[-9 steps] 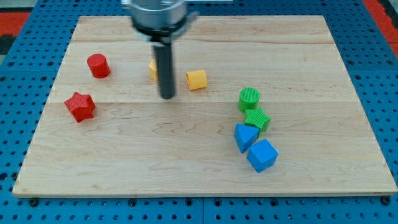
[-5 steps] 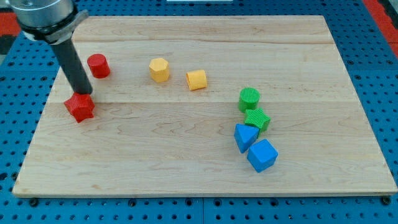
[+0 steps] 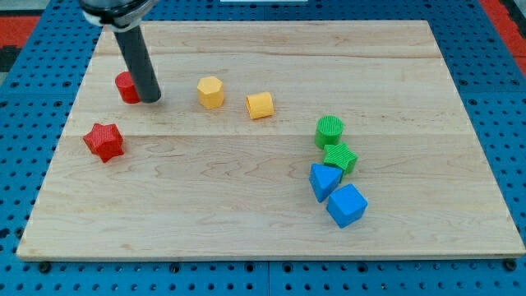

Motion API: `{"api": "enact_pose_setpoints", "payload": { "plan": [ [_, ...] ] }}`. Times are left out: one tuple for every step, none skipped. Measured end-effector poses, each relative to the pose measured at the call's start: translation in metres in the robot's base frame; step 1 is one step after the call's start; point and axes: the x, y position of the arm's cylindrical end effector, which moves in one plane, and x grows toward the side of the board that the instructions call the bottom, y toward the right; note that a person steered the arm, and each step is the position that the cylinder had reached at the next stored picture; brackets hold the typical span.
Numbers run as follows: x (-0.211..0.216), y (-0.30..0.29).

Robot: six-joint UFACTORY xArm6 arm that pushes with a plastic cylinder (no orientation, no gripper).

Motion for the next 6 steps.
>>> {"api": "enact_pose_setpoints", "payload": {
  "plan": [
    [-0.038, -0.031],
    [-0.023, -0.047],
    [-0.031, -0.048],
    [-0.044, -0.088],
    [0.008, -0.088],
    [0.007, -0.034]
  ]
}}
